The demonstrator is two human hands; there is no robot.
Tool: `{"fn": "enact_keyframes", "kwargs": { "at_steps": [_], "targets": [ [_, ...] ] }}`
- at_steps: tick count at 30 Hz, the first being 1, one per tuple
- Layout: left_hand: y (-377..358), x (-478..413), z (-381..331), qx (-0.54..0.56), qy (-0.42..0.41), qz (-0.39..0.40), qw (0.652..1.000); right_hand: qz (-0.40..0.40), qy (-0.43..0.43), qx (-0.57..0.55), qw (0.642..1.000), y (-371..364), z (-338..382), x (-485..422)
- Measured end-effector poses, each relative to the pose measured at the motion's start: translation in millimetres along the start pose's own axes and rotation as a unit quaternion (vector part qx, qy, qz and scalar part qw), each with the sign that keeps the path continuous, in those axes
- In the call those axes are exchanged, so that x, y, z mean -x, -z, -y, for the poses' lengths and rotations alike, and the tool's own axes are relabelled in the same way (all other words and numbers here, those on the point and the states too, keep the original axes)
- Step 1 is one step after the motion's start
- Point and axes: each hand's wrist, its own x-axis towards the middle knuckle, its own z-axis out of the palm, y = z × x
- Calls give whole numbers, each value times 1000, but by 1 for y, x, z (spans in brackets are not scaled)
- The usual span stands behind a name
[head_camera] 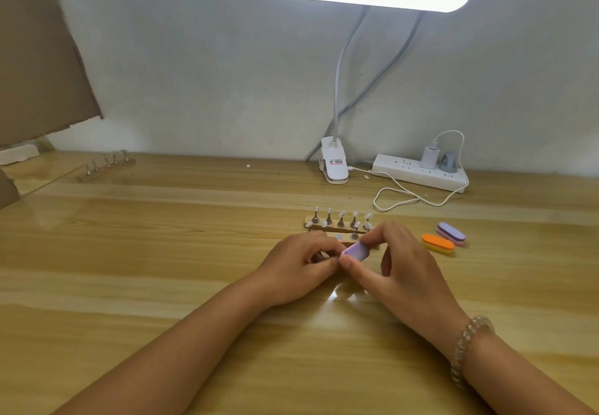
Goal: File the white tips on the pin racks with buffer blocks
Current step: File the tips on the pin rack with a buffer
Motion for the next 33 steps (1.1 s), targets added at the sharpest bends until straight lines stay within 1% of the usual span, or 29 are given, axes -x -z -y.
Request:
{"fn": "enact_keyframes", "kwargs": {
  "at_steps": [1,3,5,7,9,11,12,16,17,21,25,28,30,33],
  "targets": [
    [0,0,0,6,0,1,1000,10,8,-3,1000,0,1,1],
    [0,0,0,11,4,-2,1000,11,-9,-28,1000,1,-1,-2],
    [1,-1,-2,14,10,-9,1000,-10,-46,-43,998,1,-5,-6],
    [1,-1,-2,13,9,-9,1000,-28,-56,-28,998,2,-6,-7],
    [1,-1,-2,26,13,-9,1000,-20,-24,-14,999,2,-1,-2],
    [1,-1,-1,39,23,-11,999,21,22,12,999,0,5,3],
    [1,-1,-1,38,26,-14,999,30,27,16,999,-1,6,2],
    [2,-2,-4,51,15,-21,998,-28,-61,-29,997,3,-3,-7],
    [2,-1,-4,51,7,-19,998,-33,-66,-22,997,3,-4,-7],
    [3,1,-5,43,-3,-13,999,-29,-40,-14,999,3,-2,-3],
    [2,0,-5,71,5,-8,997,-15,-99,-78,992,3,-5,-7],
    [2,0,-5,93,9,-10,996,-23,-114,-136,984,4,-4,-7],
    [2,0,-4,103,9,-14,994,-32,-101,-137,985,4,-2,-5],
    [1,0,-3,93,3,-14,996,-21,-41,-84,995,4,3,-3]
  ]
}}
